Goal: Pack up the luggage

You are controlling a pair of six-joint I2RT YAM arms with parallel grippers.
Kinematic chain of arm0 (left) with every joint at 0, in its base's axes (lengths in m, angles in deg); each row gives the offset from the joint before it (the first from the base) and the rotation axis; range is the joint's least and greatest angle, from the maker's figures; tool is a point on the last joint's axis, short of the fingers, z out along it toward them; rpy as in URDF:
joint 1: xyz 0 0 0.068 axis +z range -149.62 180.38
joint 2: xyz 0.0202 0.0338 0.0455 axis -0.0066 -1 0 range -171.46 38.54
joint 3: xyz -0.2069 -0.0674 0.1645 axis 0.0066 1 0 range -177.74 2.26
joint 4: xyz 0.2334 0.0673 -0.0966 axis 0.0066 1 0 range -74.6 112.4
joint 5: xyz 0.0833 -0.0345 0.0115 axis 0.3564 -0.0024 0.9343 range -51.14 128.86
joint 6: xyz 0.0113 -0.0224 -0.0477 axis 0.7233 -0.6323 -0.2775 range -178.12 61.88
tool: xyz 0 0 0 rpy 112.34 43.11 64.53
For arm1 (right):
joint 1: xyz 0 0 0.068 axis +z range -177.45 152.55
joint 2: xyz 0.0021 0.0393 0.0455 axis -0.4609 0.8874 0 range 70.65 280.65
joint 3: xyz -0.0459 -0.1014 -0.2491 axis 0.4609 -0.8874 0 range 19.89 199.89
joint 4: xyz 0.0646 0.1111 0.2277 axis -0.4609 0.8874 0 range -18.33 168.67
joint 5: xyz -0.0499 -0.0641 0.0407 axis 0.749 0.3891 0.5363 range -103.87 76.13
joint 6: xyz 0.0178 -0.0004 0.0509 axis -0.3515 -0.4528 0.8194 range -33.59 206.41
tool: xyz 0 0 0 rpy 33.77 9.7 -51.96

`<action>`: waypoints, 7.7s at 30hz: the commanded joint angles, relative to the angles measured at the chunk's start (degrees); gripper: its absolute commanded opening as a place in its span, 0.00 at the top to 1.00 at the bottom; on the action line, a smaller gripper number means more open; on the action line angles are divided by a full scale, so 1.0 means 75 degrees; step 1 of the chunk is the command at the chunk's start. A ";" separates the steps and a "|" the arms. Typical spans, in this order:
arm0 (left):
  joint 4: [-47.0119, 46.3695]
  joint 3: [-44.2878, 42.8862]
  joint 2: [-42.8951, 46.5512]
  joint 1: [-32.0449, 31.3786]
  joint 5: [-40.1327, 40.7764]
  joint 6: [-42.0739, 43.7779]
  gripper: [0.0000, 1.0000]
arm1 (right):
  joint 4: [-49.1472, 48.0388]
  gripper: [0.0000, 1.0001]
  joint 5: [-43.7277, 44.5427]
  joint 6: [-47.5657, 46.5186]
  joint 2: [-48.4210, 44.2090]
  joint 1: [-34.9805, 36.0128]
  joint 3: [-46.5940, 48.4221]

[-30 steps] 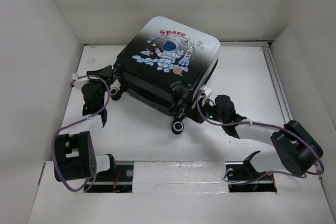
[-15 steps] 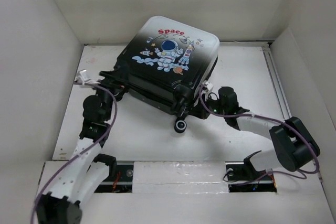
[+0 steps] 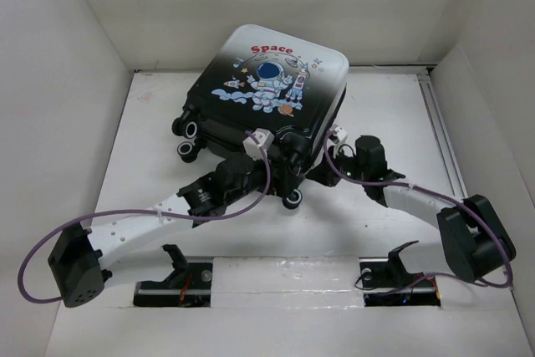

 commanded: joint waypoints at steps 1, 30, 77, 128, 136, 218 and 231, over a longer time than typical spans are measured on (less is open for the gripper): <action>0.0655 -0.0668 -0.0008 -0.0377 -0.0104 0.0371 0.07 | -0.0856 1.00 0.0215 -0.0144 -0.0638 0.0099 0.0120; -0.1042 -0.1793 -0.1251 -0.0532 0.0778 0.0652 1.00 | -0.0318 1.00 0.2135 0.0606 -0.2748 0.2407 -0.0946; -0.2518 -0.2099 -0.1731 0.0195 -0.1871 -0.0461 1.00 | -0.0809 0.51 0.7387 0.1368 -0.3078 0.4167 -0.1697; -0.3935 -0.2287 -0.2283 -0.0098 -0.3020 -0.1492 1.00 | -1.1215 1.00 0.6850 0.3291 0.4223 0.4986 -0.0139; -0.4673 -0.2297 -0.2539 -0.0098 -0.3101 -0.1844 1.00 | -1.1215 0.73 0.6555 0.2926 0.4224 0.5420 -0.0078; -0.1263 0.0408 -0.0947 0.4437 -0.0780 -0.0612 1.00 | 0.0070 0.14 0.2688 0.0594 -0.2116 -0.1165 0.1255; 0.0151 -0.0318 0.0294 0.2398 0.3187 -0.1197 0.12 | 0.1906 0.01 0.3563 0.0313 -0.3462 -0.0443 0.1268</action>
